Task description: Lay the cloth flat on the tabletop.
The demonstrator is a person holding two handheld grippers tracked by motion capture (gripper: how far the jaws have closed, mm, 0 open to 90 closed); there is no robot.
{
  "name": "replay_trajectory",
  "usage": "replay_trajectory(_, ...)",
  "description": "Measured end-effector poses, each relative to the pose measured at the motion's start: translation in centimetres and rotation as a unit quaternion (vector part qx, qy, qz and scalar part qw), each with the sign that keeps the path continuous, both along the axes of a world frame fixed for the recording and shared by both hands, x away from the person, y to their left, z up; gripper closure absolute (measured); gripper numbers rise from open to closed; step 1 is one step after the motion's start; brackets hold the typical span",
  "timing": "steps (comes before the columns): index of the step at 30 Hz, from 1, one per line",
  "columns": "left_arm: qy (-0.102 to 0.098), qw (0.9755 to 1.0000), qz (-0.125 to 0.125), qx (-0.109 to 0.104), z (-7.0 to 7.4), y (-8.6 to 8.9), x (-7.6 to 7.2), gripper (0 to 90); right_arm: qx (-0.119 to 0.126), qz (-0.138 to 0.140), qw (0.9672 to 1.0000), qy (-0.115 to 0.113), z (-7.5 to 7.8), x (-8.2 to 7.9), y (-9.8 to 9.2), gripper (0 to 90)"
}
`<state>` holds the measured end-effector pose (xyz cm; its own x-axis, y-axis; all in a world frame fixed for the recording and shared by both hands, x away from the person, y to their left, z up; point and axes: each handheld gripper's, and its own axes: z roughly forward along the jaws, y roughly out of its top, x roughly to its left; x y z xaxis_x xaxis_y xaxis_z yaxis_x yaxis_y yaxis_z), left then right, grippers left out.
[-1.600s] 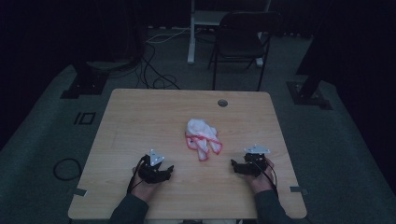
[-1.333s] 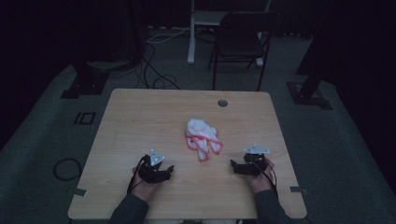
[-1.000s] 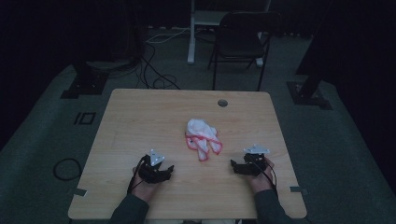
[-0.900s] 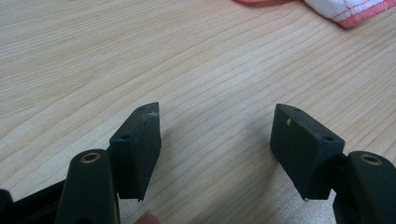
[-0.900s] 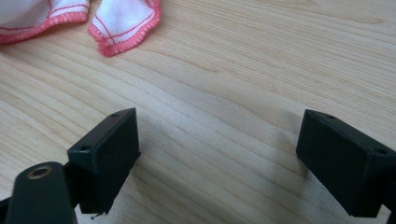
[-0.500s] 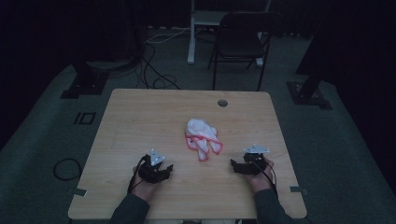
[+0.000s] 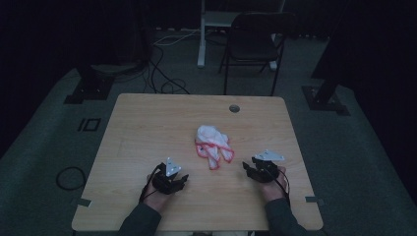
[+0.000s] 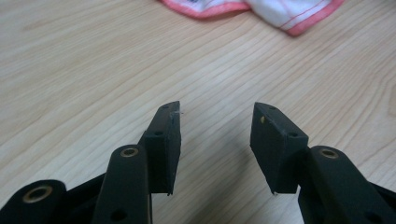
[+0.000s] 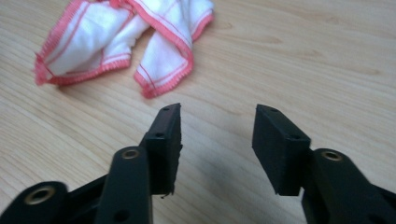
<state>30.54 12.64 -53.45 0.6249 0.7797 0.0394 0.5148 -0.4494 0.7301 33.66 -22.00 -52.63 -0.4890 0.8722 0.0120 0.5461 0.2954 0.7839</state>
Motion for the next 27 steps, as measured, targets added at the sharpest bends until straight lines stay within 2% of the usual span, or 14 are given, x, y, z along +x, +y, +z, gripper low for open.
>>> replay_trajectory(10, -0.009, 0.9995, -0.029, -0.010, 0.6, -2.3, 0.1, 53.5, -0.004, 0.012, 0.9999, -0.008, 0.2, 0.6, 1.4, 65.8)
replay_trajectory(14, -0.012, 0.9991, -0.039, -0.010, 0.5, -3.5, 0.2, 51.9, -0.005, 0.015, 0.9999, -0.005, 0.1, 1.0, 1.9, 63.6)
replay_trajectory(20, -0.029, 0.9983, -0.049, -0.008, 0.7, -4.9, 0.3, 50.8, -0.008, 0.019, 0.9998, -0.007, 0.3, 1.5, 2.5, 62.9)
replay_trajectory(24, -0.029, 0.9979, -0.058, -0.004, 0.6, -5.7, 0.5, 50.1, -0.005, 0.018, 0.9998, -0.009, 0.3, 1.7, 2.8, 62.8)
replay_trajectory(27, -0.027, 0.9979, -0.059, 0.008, 0.3, -6.3, 0.8, 50.1, -0.004, 0.019, 0.9998, -0.004, 0.1, 1.9, 3.0, 59.6)
